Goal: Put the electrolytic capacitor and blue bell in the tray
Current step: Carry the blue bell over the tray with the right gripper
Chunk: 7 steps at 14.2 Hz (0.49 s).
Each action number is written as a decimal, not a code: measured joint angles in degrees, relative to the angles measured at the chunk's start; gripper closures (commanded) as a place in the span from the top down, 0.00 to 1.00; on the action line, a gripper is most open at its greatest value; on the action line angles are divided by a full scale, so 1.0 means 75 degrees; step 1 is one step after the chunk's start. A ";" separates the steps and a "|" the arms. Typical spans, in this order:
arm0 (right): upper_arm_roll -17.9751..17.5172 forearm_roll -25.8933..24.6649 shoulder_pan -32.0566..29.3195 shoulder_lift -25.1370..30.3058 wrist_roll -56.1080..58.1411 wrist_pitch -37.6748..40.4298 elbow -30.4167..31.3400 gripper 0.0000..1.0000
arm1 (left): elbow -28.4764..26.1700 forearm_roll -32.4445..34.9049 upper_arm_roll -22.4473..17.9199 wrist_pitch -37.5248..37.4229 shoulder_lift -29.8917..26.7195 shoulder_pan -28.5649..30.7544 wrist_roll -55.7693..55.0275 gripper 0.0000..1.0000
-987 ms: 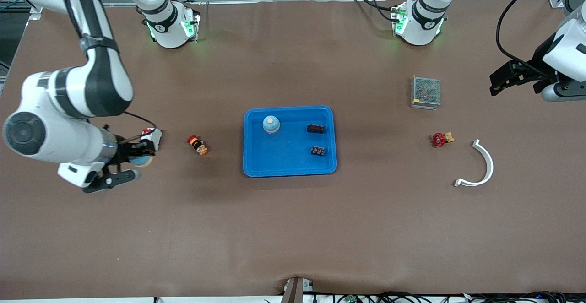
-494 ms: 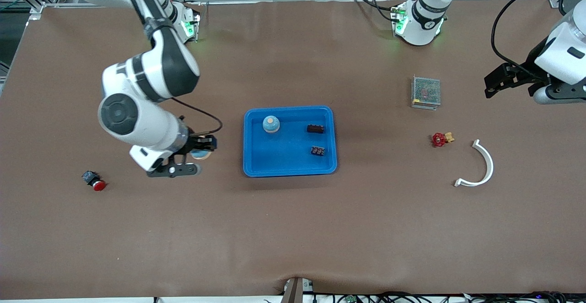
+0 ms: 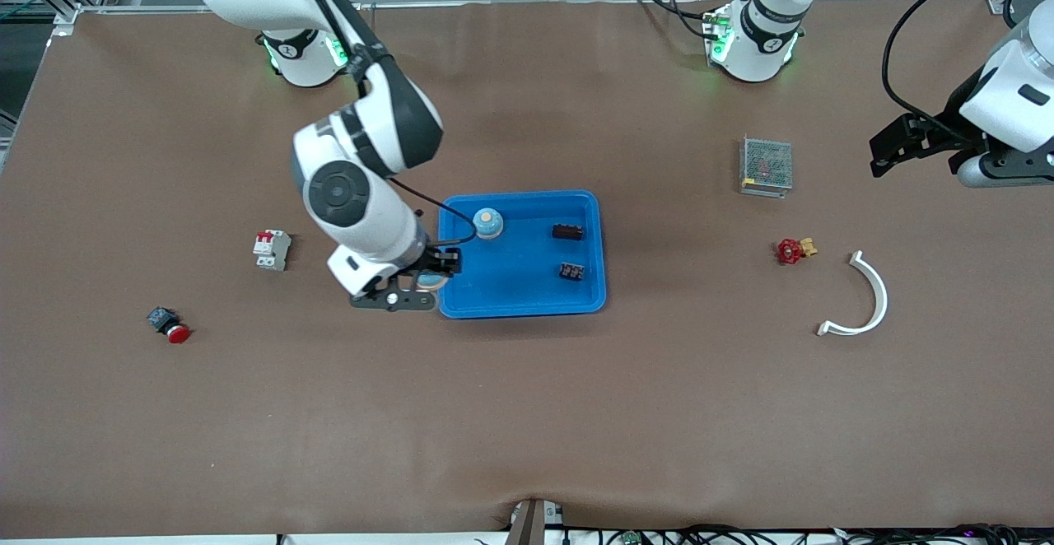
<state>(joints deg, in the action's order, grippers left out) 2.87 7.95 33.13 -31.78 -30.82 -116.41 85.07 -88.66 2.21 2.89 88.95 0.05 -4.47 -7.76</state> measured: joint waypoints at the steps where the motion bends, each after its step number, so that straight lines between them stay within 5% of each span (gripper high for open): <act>1: 0.0005 -0.0011 0.0139 -0.0174 -0.0145 -0.0230 0.0002 0.44 | -0.0001 0.0000 0.0000 0.0002 0.0001 0.0000 0.0000 1.00; 7: 0.0016 -0.0032 0.0573 -0.0943 -0.0255 -0.1505 0.0234 0.44 | -0.0007 0.0000 0.0000 0.0012 0.0004 0.0004 0.0000 1.00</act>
<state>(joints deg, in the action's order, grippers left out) 2.99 7.71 37.43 -38.85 -32.74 -127.69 86.83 -88.72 2.21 2.89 89.03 0.08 -4.44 -7.76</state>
